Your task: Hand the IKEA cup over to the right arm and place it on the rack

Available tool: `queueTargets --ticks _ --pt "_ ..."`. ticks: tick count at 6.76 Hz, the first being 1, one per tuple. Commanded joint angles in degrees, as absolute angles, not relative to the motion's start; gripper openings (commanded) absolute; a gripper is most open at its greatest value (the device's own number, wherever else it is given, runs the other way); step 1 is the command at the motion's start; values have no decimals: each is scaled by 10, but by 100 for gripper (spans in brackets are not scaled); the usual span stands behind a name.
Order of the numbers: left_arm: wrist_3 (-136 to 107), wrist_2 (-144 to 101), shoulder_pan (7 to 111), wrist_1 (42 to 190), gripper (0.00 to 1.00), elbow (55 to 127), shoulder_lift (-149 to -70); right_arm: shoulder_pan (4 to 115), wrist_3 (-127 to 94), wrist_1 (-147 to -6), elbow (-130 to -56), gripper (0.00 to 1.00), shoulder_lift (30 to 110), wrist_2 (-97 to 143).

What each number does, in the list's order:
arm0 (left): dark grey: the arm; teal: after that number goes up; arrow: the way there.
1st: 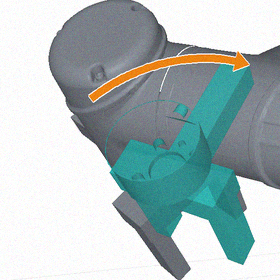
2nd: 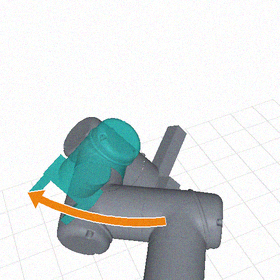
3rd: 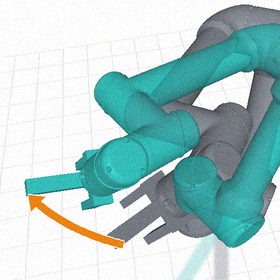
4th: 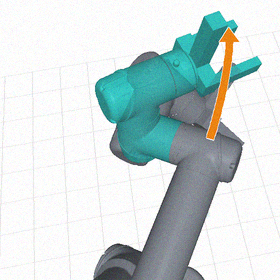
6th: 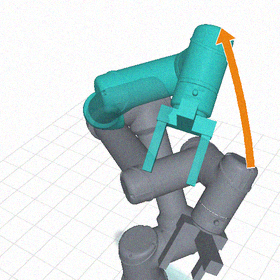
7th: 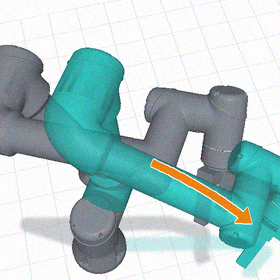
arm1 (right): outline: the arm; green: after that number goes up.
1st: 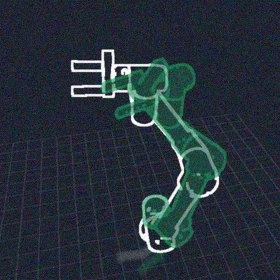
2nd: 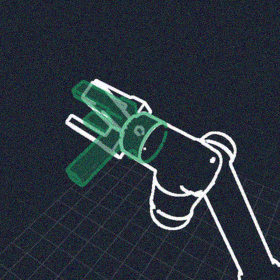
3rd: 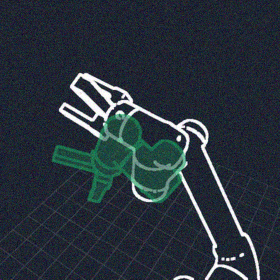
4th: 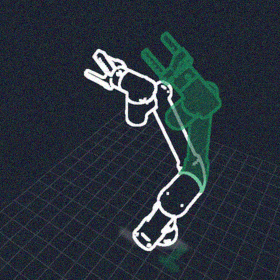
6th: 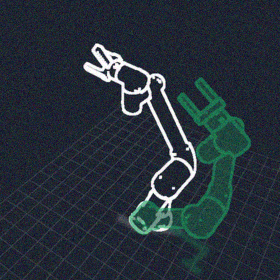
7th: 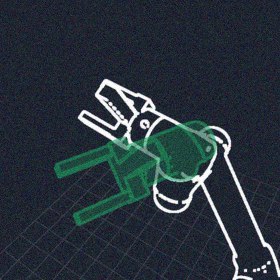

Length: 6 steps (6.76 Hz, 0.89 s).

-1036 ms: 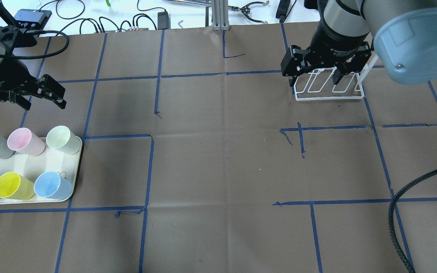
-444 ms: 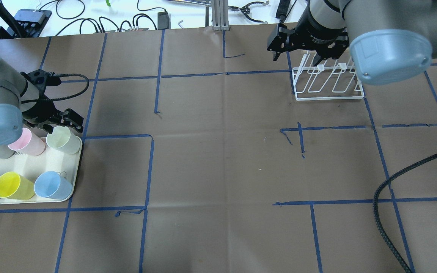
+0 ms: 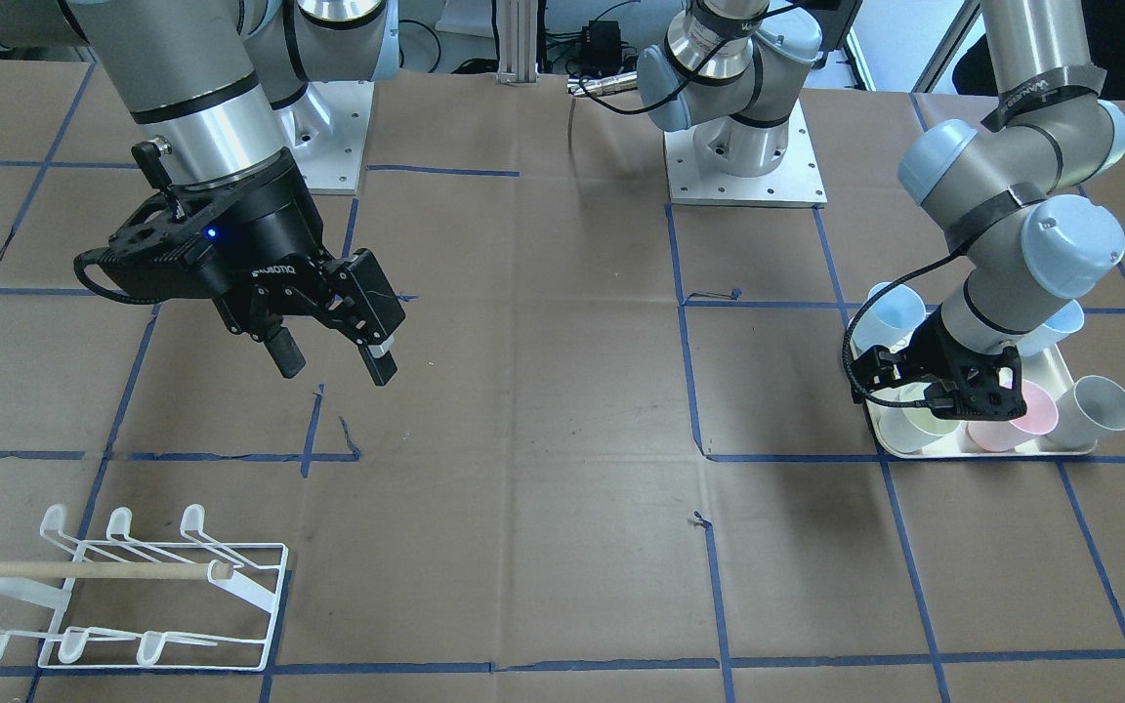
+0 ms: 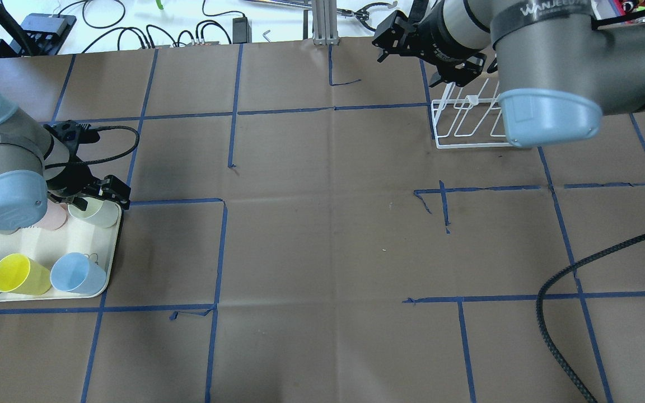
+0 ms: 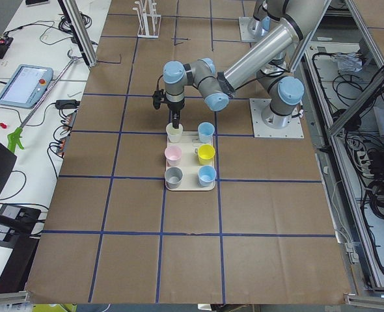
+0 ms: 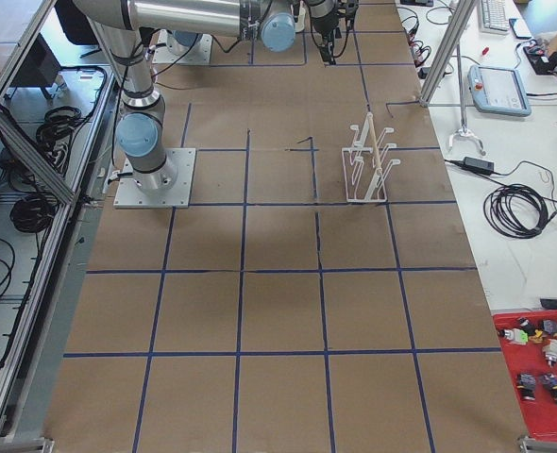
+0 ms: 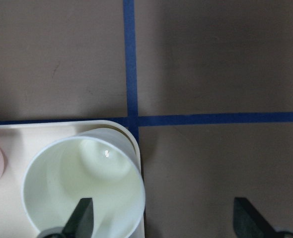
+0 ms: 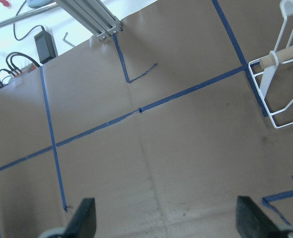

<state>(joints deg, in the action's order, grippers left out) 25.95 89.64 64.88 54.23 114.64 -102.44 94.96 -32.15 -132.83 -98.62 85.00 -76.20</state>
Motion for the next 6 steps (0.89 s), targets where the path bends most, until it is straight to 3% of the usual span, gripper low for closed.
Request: queueTargets --ticks 1,2,3,4,5,6 --pt "259 897 643 507 99 1148 -1048 953 -466 -1556 -1083 100 853 -745" --pt "259 899 644 499 98 1148 -1049 954 -531 -1704 -1133 100 854 -722" --pt "259 919 644 500 81 1147 -1044 954 -607 -1875 -1180 100 850 -685" --pt "258 925 645 504 40 1143 -1044 954 -669 -1978 -1213 100 842 -680" --pt "257 925 645 505 17 1140 -1042 955 -730 -1982 -1221 100 842 -639" --pt "258 920 646 507 4 1140 -1037 955 -789 -1985 -1221 100 843 -602"
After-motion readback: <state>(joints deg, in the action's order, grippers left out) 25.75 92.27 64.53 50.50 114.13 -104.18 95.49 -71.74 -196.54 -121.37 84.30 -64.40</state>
